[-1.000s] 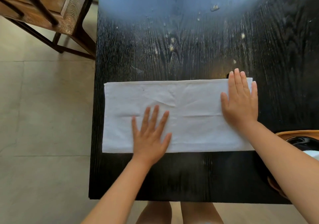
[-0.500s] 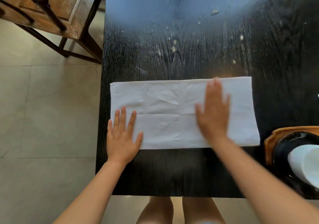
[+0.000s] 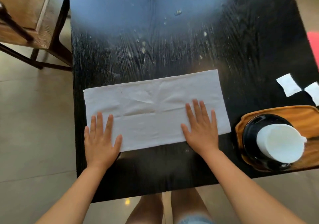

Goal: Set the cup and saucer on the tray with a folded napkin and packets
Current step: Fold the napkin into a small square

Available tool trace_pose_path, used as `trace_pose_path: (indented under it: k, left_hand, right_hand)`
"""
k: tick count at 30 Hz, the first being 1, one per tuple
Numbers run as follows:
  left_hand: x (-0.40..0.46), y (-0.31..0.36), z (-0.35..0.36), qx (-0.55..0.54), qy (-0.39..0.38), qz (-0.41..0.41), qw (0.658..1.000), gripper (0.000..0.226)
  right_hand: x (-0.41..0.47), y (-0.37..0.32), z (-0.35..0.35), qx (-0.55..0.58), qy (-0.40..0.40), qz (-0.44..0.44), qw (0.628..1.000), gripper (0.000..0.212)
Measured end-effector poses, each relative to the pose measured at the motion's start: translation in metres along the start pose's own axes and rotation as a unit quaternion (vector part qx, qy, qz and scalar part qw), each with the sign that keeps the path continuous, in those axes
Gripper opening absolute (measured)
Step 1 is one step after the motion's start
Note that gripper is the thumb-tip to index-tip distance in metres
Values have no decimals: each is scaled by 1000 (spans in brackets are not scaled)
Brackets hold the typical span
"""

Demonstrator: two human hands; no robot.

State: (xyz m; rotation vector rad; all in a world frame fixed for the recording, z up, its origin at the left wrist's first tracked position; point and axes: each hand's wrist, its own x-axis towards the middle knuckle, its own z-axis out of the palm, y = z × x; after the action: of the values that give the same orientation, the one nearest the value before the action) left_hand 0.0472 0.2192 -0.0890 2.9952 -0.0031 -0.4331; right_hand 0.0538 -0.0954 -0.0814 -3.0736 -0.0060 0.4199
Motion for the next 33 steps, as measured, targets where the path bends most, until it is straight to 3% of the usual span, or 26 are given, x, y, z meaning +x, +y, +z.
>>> trace_pose_path:
  k: [15,20,27,33]
  left_hand:
    - [-30,-13,1,8,-27,48,998,72]
    - [-32,18,-5,-41,6,31,999,74]
    - [-46,148,7,-40,-23,249,967,72]
    - [-44,161,22,-11,-53,247,967,73]
  right_hand:
    - [-65,19,3,26,-24,36,999,67]
    - [-71,15,-11,93,11,108,990,63]
    - [-87,5,-35,109,-30,239,964,61]
    - [-78,9,-47,96,-46,264,959,62]
